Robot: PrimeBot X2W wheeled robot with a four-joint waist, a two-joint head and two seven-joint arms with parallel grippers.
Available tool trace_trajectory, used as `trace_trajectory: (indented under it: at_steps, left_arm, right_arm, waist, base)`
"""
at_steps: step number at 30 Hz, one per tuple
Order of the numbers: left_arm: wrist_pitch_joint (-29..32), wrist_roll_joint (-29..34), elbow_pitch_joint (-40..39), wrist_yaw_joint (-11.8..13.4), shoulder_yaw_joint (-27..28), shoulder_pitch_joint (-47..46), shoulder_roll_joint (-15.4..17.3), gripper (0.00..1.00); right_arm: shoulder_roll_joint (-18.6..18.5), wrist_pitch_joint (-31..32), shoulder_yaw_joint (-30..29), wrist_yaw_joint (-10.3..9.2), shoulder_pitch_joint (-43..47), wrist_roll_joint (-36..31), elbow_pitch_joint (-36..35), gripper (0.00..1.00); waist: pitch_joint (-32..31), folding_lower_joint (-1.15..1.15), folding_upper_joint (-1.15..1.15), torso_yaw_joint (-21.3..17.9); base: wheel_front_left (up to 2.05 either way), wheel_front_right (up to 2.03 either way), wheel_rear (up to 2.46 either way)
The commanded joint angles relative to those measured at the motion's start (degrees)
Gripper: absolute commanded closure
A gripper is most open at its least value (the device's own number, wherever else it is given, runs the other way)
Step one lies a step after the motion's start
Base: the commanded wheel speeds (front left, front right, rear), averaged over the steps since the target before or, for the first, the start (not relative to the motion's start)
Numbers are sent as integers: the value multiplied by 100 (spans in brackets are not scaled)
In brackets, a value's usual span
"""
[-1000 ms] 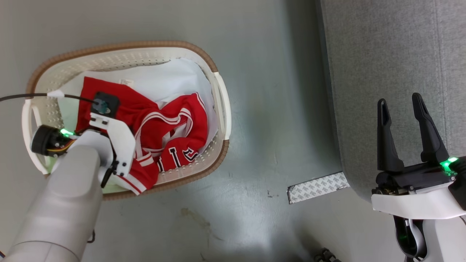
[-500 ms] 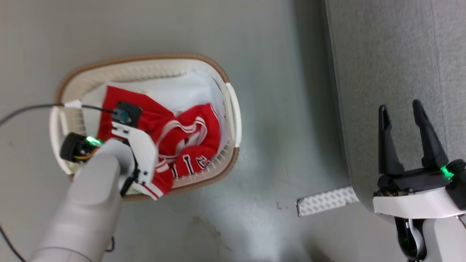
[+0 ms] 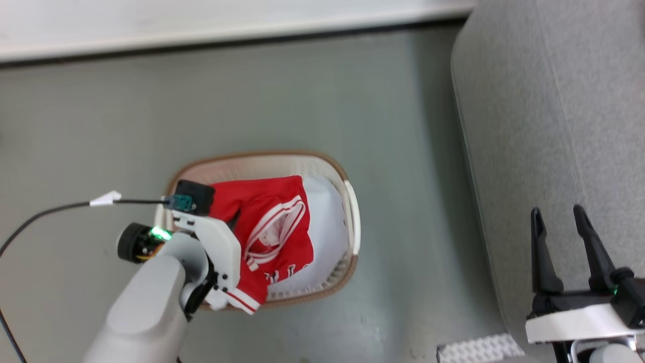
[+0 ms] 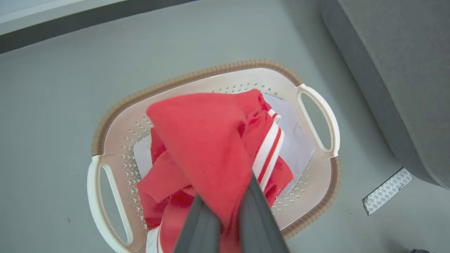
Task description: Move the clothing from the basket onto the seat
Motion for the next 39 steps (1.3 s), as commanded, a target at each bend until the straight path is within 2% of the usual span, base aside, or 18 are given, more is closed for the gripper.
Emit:
trace_trajectory:
  at_steps: [1,6,20,29,39]
  left_arm:
    - [18,-70,-109,-14,22,142,34,100]
    - [145,-313,-994,95,122,713,145,100]
    - [110,-602,-3469,797,482,2253,415,100]
    - [-209,-598,-4360,1062,601,3102,584,100]
    - [-137,-684,-4959,1249,704,3701,787,100]
  right_arm:
    - [-9,0,-41,-15,95,-61,23,0]
    - [-7,0,-101,-15,422,-148,156,0]
    - [-8,0,-155,-15,985,-461,242,0]
    - [-8,0,-117,-15,1321,-736,241,0]
    - [-40,0,3,-15,1494,-783,98,0]
  waist:
    - [-479,1,0,225]
    - [-1077,1,0,338]
    - [-2376,1,0,488]
    - [-3026,1,0,562]
    - [-3202,1,0,679]
  base:
    - [0,0,0]
    - [0,0,0]
    - [0,0,0]
    - [0,0,0]
    - [0,0,0]
